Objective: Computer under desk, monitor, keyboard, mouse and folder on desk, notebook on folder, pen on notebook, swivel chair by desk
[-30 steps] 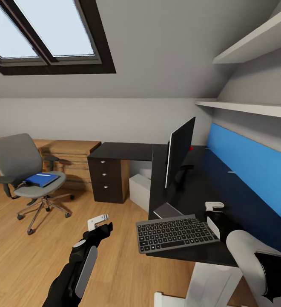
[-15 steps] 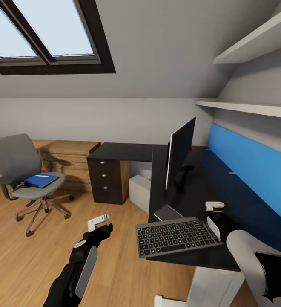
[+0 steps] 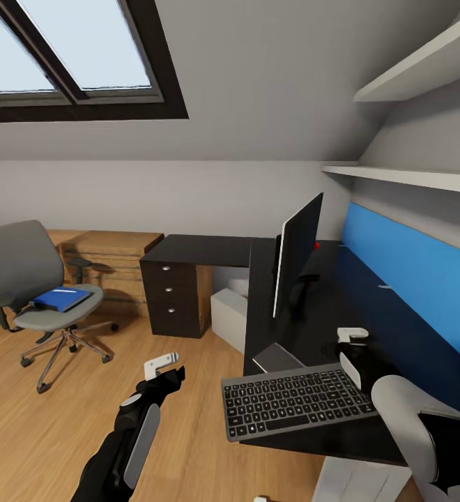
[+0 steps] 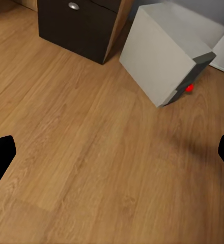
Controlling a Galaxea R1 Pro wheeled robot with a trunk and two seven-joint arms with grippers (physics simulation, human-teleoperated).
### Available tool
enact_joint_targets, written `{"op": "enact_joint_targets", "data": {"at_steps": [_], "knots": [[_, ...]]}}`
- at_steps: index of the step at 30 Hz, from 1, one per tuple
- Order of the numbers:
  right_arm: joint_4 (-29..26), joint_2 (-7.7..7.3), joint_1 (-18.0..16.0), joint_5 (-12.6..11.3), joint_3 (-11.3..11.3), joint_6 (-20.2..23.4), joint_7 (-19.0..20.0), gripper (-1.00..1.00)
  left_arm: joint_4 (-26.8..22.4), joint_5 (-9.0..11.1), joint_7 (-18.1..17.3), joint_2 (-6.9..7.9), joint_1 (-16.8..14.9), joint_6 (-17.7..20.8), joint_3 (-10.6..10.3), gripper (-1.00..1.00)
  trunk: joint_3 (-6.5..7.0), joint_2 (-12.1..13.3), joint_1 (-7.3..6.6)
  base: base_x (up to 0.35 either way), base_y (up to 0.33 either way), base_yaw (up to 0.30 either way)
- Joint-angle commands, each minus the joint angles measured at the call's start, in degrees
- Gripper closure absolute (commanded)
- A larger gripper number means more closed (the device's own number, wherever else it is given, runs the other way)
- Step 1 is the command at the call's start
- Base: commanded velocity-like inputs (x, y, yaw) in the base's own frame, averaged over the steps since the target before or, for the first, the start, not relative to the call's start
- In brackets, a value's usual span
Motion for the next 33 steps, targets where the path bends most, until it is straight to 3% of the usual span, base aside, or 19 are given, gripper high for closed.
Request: {"op": "enact_joint_targets", "data": {"at_steps": [1, 8, 19, 30, 33], "knots": [[-0.1, 0.02, 0.0, 0.6, -0.5, 0.3, 0.0, -1.0, -0.1, 0.6, 0.5, 0.0, 0.0, 0.2, -0.1, -1.0, -0.06, 0.0, 0.0, 0.115, 0.0, 0.0], [-0.2, -0.11, 0.0, 0.7, -0.4, 0.3, 0.0, -1.0, 0.0, 0.6, 0.5, 0.0, 0.0, 0.2, -0.1, -1.0, -0.06, 0.0, 0.0, 0.206, 0.0, 0.0], [0.3, -0.5, 0.0, 0.9, -0.3, 0.5, -0.4, -1.0, 0.0, 0.6, 0.5, 0.0, 0.0, 0.2, -0.1, -1.0, -0.06, 0.0, 0.0, 0.022, 0.0, 0.0], [0.5, -2.99, 0.0, 1.1, -0.1, 5.4, -0.3, -1.0, 0.0, 0.6, 0.5, 0.0, 0.0, 0.2, -0.1, -1.0, -0.06, 0.0, 0.0, 0.001, 0.0, 0.0], [0.5, -3.08, 0.0, 1.1, -0.1, 5.6, -0.3, -1.0, 0.0, 0.6, 0.5, 0.0, 0.0, 0.2, -0.1, -1.0, -0.06, 0.0, 0.0, 0.0, 0.0, 0.0]]}}
